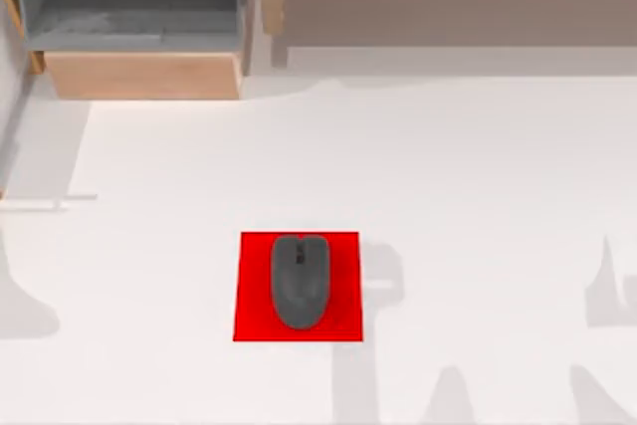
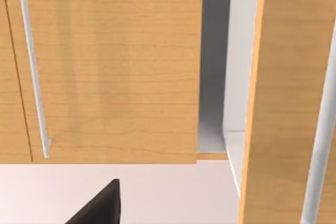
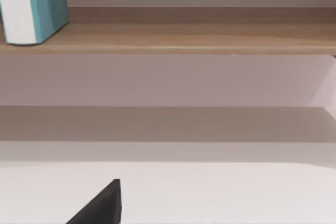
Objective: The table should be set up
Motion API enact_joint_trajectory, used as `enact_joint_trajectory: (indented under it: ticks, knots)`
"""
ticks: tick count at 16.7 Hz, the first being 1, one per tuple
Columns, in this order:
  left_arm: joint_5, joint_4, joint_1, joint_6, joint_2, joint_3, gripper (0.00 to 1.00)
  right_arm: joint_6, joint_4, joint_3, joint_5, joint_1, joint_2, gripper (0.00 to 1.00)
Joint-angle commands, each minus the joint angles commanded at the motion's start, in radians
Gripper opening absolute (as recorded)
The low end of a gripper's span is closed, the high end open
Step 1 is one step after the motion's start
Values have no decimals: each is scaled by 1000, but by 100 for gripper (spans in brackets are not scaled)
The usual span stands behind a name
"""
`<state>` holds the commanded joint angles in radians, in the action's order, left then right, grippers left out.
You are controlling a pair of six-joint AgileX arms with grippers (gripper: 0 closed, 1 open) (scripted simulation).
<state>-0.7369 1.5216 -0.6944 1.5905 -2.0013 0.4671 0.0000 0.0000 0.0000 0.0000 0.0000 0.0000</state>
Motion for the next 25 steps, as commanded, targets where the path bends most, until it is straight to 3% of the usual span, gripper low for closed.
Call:
enact_joint_trajectory:
  ticks: [7,20,25]
  knots:
    - [35,-27,36,-1,-21,49,100,0,0,0,0,0,0,100]
    - [35,-27,36,-1,-21,49,2,0,0,0,0,0,0,100]
    - [35,-27,36,-1,-21,49,0,0,0,0,0,0,0,100]
